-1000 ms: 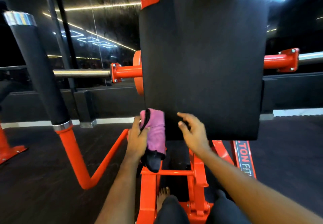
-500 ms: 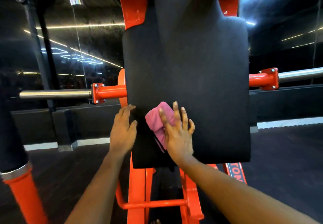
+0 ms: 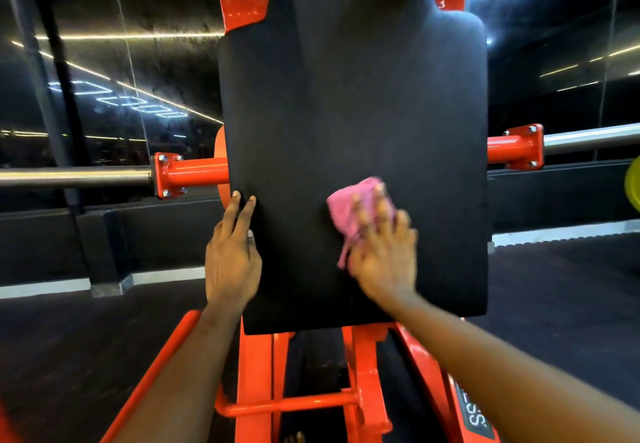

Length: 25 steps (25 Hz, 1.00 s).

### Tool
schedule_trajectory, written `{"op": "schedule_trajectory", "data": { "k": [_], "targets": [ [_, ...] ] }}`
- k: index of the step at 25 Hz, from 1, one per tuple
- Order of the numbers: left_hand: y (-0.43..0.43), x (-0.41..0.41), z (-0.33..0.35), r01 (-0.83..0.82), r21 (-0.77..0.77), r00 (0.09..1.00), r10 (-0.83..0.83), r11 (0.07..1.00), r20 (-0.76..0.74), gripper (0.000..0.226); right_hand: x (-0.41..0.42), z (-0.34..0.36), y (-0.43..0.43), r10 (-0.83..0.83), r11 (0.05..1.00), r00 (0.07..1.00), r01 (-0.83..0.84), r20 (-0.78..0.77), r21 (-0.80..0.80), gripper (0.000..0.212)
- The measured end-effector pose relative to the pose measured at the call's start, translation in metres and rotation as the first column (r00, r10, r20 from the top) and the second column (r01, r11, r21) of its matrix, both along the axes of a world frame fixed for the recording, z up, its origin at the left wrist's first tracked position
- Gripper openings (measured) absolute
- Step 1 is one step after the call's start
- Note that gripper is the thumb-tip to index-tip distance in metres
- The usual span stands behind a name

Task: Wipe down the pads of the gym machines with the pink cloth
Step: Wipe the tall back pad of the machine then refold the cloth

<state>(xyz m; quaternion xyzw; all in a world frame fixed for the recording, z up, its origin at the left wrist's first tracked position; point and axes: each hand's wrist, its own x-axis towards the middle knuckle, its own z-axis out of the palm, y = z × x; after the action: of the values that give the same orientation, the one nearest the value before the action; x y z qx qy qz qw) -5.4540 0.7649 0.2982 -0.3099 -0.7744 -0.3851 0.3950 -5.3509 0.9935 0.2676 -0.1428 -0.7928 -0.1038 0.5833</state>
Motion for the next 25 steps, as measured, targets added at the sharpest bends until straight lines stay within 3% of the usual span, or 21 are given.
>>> {"op": "schedule_trajectory", "data": {
  "k": [2,4,5,7,9,12,14,16,17,19,22,23,25],
  "targets": [
    [0.003,0.004,-0.001,0.012,0.023,0.999,-0.013,1.000,0.031,0.063,0.026,0.034,0.039,-0.098,0.978,0.989,0.075,-0.110,-0.196,0.086],
    [0.004,0.005,0.000,0.010,0.034,0.999,-0.012,0.999,0.043,0.063,0.035,0.056,0.053,-0.135,0.913,0.965,0.033,-0.225,-0.406,0.084],
    [0.005,0.004,0.000,0.009,0.034,0.999,-0.011,0.999,0.041,0.063,0.033,0.058,0.046,-0.132,0.904,0.960,0.014,-0.249,-0.426,0.084],
    [0.006,0.003,-0.001,0.012,0.044,0.999,-0.014,0.999,0.038,0.062,0.018,0.040,0.014,-0.076,0.957,0.977,0.016,-0.197,-0.291,0.084],
    [0.007,0.001,-0.002,0.011,0.056,0.999,-0.013,0.998,0.035,0.062,-0.001,0.003,-0.022,0.057,0.996,0.998,-0.058,-0.019,-0.074,0.083],
    [0.006,0.001,0.001,-0.011,0.044,1.000,0.010,0.999,0.023,0.061,-0.014,-0.026,-0.049,0.119,0.968,0.967,-0.164,0.225,0.191,0.082],
    [0.005,0.001,0.007,-0.062,0.016,0.998,0.062,0.998,0.018,0.059,-0.013,0.005,-0.033,0.090,0.933,0.959,-0.176,0.269,0.314,0.083],
    [0.004,-0.001,0.017,-0.093,-0.001,0.995,0.093,0.996,-0.032,0.059,-0.005,0.059,0.000,0.031,0.929,0.975,-0.109,0.218,0.353,0.082],
    [0.004,-0.003,0.023,-0.081,0.004,0.995,0.081,0.997,-0.057,0.060,0.003,0.092,0.020,-0.002,0.951,0.988,-0.046,0.154,0.306,0.081],
    [0.006,-0.006,0.035,-0.027,0.005,0.996,0.027,1.000,-0.086,0.063,0.019,0.151,0.052,-0.052,0.997,0.998,0.054,-0.023,0.060,0.080],
    [0.009,-0.007,0.044,0.025,0.047,0.999,-0.023,0.999,-0.043,0.062,0.015,0.193,0.045,-0.098,0.933,0.960,-0.003,-0.262,-0.359,0.079],
    [0.008,-0.008,0.045,0.031,0.073,0.999,-0.029,0.997,-0.027,0.062,0.006,0.190,0.029,-0.107,0.931,0.954,-0.002,-0.279,-0.364,0.078],
    [0.005,-0.009,0.045,0.055,0.083,0.998,-0.052,0.995,-0.033,0.062,-0.015,0.162,-0.010,-0.035,0.987,0.982,0.005,-0.187,-0.160,0.076]
  ]
}}
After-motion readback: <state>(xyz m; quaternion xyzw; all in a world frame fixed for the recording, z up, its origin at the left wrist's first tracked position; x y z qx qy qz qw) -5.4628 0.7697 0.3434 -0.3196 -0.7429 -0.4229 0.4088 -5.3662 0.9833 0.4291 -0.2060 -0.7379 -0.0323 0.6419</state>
